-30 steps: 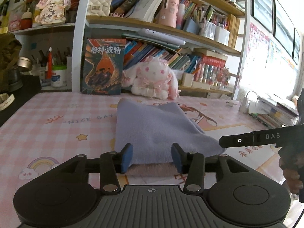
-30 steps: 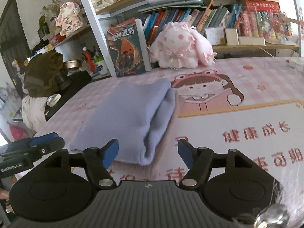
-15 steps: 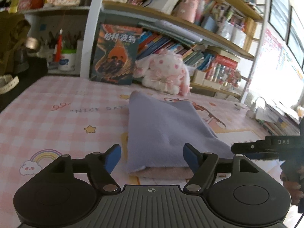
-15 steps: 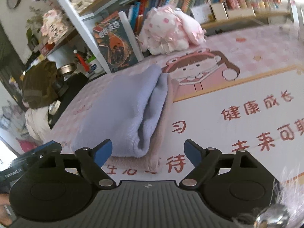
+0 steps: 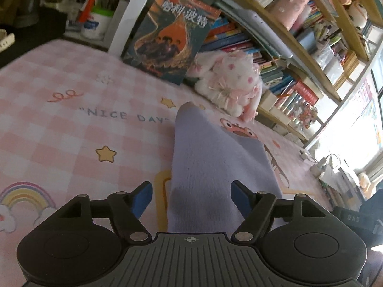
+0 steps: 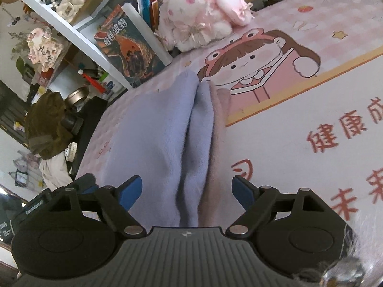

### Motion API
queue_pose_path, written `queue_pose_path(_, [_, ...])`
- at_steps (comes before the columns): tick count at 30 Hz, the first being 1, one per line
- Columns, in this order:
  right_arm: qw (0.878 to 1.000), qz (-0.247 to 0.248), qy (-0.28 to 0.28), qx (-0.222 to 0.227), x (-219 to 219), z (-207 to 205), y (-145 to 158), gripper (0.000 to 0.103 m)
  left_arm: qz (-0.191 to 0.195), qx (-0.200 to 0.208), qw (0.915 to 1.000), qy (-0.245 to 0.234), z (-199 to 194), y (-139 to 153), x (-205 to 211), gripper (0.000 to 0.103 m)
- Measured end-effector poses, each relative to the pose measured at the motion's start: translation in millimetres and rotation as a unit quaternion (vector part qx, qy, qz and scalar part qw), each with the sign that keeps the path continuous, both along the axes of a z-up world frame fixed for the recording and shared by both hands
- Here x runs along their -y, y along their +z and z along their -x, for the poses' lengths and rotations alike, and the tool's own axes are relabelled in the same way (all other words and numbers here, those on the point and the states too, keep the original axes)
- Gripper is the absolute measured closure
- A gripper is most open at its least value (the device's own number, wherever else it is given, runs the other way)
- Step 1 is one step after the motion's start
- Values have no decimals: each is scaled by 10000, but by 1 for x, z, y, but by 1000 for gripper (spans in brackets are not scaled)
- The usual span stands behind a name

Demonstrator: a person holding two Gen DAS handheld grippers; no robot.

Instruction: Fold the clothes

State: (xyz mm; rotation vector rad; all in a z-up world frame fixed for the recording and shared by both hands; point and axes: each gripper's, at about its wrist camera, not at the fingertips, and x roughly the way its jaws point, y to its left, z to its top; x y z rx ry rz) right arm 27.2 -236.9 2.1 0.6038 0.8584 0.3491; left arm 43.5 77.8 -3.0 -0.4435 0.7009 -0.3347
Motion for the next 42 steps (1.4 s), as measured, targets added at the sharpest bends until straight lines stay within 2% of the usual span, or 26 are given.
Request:
queue_pose_path(4, [10000,-53,71,-32,-5,-10,-3,24,255,-110,9996,-75,-10,-6,2,31])
queue_pose_path(6, [9999,-23,96,-17,-8,-13,-3,28,370,-182,9991,-115,-14,-9,4,33])
queue_pose_path(9, [9998,171,130,48,-12,-14,-2,40,262,-238,9992,-201,-18,-12,12,39])
queue_pose_path(11, [9992,344,156,139,-15,-14,0,54,119,-127,9997,-150,-15,-10,17,47])
queue_pose_path(12, [9984,463,189,279,-17,-12,2,60,27,-61,9999,-132,-12,-8,20,53])
queue_pose_path(14, [9926,927,357,705,-25,-4,12,73,-159,70,9998,-95,-6,-3,26,59])
queue_pose_path(16, [9814,1480,559,1089,-34,6,19,76,-420,215,9987,-187,2,3,34,59])
queue_pose_path(17, [9760,1689,645,1210,-38,10,20,76,-508,250,9981,-230,4,4,36,59])
queue_pose_path(19, [9751,1730,701,1193,-36,11,19,76,-481,188,9982,-294,4,4,34,59])
queue_pose_path(21, [9805,1521,682,1038,-28,7,14,76,-400,102,9985,-363,1,2,30,57])
queue_pose_path(25, [9912,1024,590,589,-16,-5,9,66,-129,-121,9988,-454,-9,-2,20,52])
queue_pose_path(27, [9932,919,575,429,-14,-9,8,62,-13,-198,9985,-505,-13,-6,17,48])
queue_pose_path(32, [9958,734,504,202,-11,-14,1,53,151,-296,9978,-577,-19,-11,15,45])
queue_pose_path(35, [9979,440,447,128,-3,-16,-4,51,300,-372,9971,-595,-22,-15,13,44])
queue_pose_path(37, [9983,331,460,94,-3,-18,-5,51,453,-416,9964,-589,-24,-20,13,45])
queue_pose_path(39, [9979,296,558,118,-7,-20,-5,55,518,-394,9962,-573,-23,-22,13,51])
queue_pose_path(41, [9972,332,629,224,-10,-19,-4,67,347,-216,9973,-605,-17,-18,18,56])
queue_pose_path(42, [9966,394,651,319,-10,-17,-2,70,252,-120,9976,-630,-13,-15,21,58])
